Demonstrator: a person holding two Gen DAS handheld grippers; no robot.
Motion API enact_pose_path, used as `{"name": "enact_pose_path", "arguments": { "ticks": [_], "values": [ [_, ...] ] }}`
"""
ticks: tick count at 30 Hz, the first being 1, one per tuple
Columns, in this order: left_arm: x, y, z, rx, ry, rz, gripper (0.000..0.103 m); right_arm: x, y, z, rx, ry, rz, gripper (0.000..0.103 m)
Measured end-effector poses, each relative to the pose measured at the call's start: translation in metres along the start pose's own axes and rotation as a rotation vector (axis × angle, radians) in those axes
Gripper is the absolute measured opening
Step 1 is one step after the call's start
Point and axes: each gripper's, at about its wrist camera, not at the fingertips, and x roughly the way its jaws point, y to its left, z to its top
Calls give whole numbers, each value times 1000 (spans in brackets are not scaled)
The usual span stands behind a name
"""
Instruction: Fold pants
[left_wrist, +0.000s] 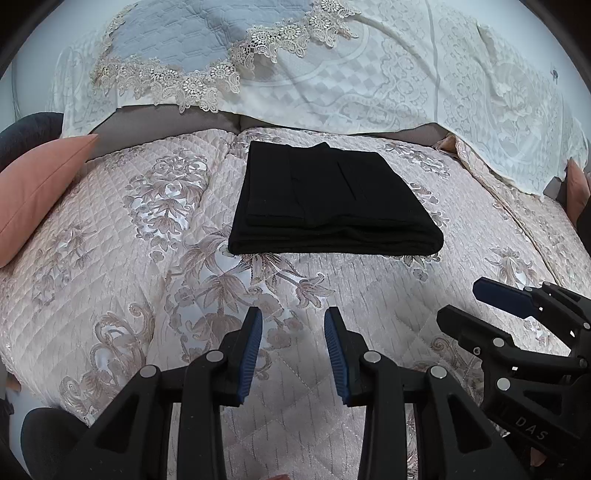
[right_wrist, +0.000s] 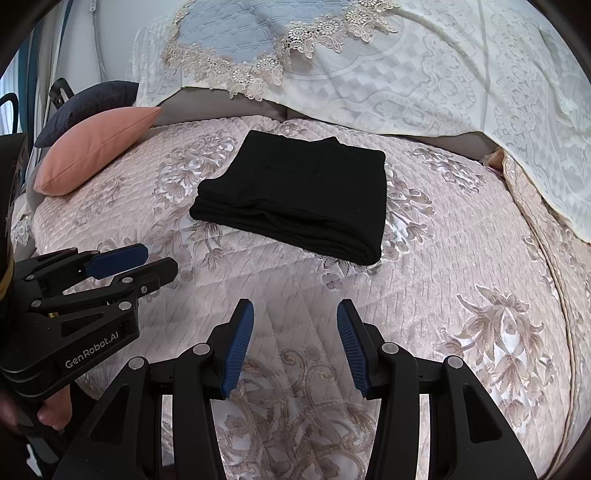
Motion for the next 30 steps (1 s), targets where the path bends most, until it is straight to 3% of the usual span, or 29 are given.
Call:
{"name": "enact_pose_path", "arguments": {
  "ticks": [30],
  "values": [
    [2,0,0,-1,14,3,37,-1,1,-2,0,1,1,48]
  ]
}}
